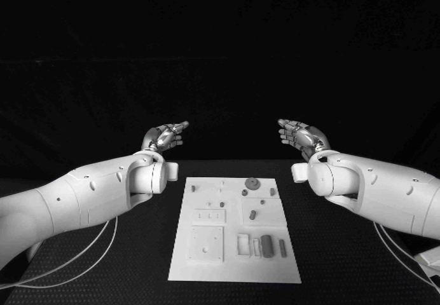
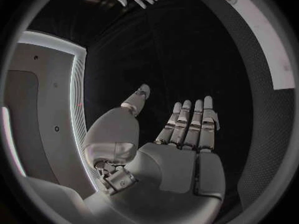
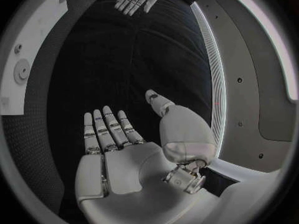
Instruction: Assemble the parts on the task board
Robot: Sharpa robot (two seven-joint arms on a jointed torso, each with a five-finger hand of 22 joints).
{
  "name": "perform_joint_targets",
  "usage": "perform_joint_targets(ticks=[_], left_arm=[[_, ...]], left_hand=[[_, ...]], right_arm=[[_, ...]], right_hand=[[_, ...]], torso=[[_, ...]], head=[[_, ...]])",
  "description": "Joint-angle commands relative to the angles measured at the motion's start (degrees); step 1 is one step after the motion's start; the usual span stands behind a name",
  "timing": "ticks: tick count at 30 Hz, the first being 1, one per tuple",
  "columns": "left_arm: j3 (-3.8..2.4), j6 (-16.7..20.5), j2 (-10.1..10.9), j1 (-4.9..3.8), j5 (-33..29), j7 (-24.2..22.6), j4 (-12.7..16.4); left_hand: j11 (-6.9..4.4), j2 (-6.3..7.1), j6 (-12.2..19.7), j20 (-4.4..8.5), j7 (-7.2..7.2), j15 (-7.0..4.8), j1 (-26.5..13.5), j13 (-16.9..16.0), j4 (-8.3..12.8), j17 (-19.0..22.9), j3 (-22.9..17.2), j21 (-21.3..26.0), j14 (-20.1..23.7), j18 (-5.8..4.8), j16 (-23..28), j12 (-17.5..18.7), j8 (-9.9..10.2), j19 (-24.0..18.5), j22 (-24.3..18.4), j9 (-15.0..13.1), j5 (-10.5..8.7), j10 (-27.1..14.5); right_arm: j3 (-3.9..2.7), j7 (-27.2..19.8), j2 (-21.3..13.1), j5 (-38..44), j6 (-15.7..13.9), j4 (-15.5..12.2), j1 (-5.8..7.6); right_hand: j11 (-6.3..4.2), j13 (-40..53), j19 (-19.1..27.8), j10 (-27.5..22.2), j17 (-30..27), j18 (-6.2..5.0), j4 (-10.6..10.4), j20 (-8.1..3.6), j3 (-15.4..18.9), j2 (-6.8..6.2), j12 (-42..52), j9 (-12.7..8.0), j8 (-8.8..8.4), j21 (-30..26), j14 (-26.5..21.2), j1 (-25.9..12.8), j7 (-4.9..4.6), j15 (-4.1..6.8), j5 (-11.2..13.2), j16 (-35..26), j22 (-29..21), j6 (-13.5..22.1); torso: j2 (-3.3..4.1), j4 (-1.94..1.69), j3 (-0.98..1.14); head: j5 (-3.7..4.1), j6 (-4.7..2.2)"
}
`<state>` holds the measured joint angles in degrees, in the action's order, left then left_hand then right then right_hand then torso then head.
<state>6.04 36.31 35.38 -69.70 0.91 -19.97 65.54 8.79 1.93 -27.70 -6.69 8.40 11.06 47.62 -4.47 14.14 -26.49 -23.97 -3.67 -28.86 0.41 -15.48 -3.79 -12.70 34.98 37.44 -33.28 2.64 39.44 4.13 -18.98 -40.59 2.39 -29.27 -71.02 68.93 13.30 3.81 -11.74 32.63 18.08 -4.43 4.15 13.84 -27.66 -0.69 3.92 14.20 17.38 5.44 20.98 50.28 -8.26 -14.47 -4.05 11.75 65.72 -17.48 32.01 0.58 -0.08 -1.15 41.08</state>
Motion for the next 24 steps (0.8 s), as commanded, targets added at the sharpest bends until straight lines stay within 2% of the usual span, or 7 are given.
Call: perform_joint_targets(ticks=[1,8,12,13,18,22,24], left_arm=[[0.66,-7.48,-1.55,-1.62,2.08,6.68,-4.15],[2.4,-11.43,-4.41,-4.55,2.92,10.77,-11.61],[2.63,-11.97,-4.8,-4.95,3.03,11.32,-12.62],[2.74,-13.7,-2.76,-4.93,6.12,11.33,-8.66],[2.76,-16.68,-1.61,-4.93,12.65,10.32,-7.44],[2.72,-18.43,-0.26,-4.97,12.75,10.32,-5.37],[2.68,-18.77,0.44,-5.05,13.1,10.29,-3.96]], left_hand=[[-0.04,-0.05,-0.24,0.06,0.01,-0.04,0.37,-0.02,-0.08,-0.17,-0.23,-0.39,-0.34,-0.41,-0.31,-0.17,-0.2,0.41,0.18,-0.13,0.19,0.36],[0.28,-0.16,-1.03,0.69,0.4,-0.25,0.89,-0.01,0.02,-0.59,-0.36,-0.99,-1.8,-0.32,-1.22,-0.42,-0.67,1.8,0.36,-0.22,0.2,1.2],[0.94,-0.75,-4.05,1.77,1.76,-0.4,3.0,-0.81,1.12,-1.7,-1.4,-2.9,-6.91,0.9,-3.92,-2.36,-2.16,6.07,1.0,-0.61,0.33,5.42],[0.84,-1.02,-5.41,2.05,2.05,-0.64,4.21,-1.23,1.67,-2.25,-2.09,-3.74,-9.36,1.54,-5.16,-3.31,-2.76,7.88,1.3,-0.71,0.38,7.48],[-0.57,-0.8,-15.04,3.9,2.11,-3.0,9.99,-3.65,2.24,-4.17,-6.06,-6.86,-17.26,3.32,-8.64,-8.0,-6.72,15.22,2.38,-1.32,0.54,18.68],[-1.43,-0.7,-18.05,5.98,1.57,-5.61,12.28,-4.66,2.31,-6.88,-6.35,-9.9,-25.08,4.27,-12.5,-8.89,-7.06,21.29,3.85,-0.81,0.45,22.92],[-1.84,-0.7,-19.59,6.56,1.3,-5.96,13.16,-5.18,2.37,-7.77,-6.21,-10.31,-26.01,4.08,-12.61,-8.99,-7.15,22.15,4.26,-0.57,0.4,24.69]], right_arm=[[0.48,7.21,0.7,3.84,12.87,3.07,1.28],[1.57,11.27,1.82,5.38,19.45,8.23,3.64],[1.67,11.64,1.92,5.52,20.06,8.7,3.85],[1.66,10.99,3.61,37.99,15.25,12.96,3.89],[1.66,11.08,4.51,47.95,12.77,13.82,3.83],[1.66,11.31,4.36,55.41,12.26,13.32,3.79],[1.66,11.48,4.13,58.22,12.52,12.88,3.79]], right_hand=[[0.57,0.31,-4.65,3.27,3.01,-1.71,4.07,0.38,-1.89,-1.53,1.01,2.17,2.59,1.66,4.71,5.09,-6.14,-0.62,-0.53,3.16,10.42,-2.86],[0.93,0.94,-12.01,9.53,4.27,-4.44,7.57,-0.21,-3.75,-2.35,3.45,4.41,6.12,3.44,11.94,8.27,-6.64,-0.99,-0.52,7.03,10.19,-8.96],[0.31,1.42,-17.46,14.1,5.48,-6.32,9.65,-0.38,-4.76,-2.34,5.07,5.2,7.63,4.68,17.58,9.85,-6.13,1.02,-0.52,9.7,9.83,-12.95],[0.12,1.48,-18.79,15.01,5.76,-6.78,10.06,-0.43,-4.97,-2.36,5.32,5.38,7.88,4.98,18.86,10.12,-5.92,1.5,-0.52,10.26,9.75,-13.75],[-1.35,1.99,-29.55,19.91,8.67,-10.26,12.36,-0.89,-5.95,-2.4,6.22,6.34,8.52,8.52,29.39,12.26,-5.53,5.98,-0.53,14.64,9.94,-17.82],[-3.42,2.81,-38.48,25.28,12.1,-10.57,12.43,-3.51,-5.62,-2.74,7.48,7.55,9.19,12.5,37.94,13.77,-4.6,10.0,-0.49,18.85,10.5,-21.61],[-4.39,3.15,-41.55,27.65,13.61,-10.57,12.49,-4.87,-5.35,-2.84,7.73,8.18,9.24,13.99,40.48,14.36,-3.97,11.28,-0.52,20.5,10.49,-23.3]], torso=[[0.04,0.03,-0.01],[0.04,0.03,-0.01],[0.04,0.03,-0.01],[0.57,-0.09,-0.2],[0.67,-0.22,-0.19],[1.24,-0.33,-0.2],[1.6,-0.57,-0.2]], head=[[-0.01,0.08],[-0.01,0.08],[-0.01,0.08],[-0.58,-1.22],[-0.47,-1.7],[-0.42,-2.3],[-0.16,-2.36]])
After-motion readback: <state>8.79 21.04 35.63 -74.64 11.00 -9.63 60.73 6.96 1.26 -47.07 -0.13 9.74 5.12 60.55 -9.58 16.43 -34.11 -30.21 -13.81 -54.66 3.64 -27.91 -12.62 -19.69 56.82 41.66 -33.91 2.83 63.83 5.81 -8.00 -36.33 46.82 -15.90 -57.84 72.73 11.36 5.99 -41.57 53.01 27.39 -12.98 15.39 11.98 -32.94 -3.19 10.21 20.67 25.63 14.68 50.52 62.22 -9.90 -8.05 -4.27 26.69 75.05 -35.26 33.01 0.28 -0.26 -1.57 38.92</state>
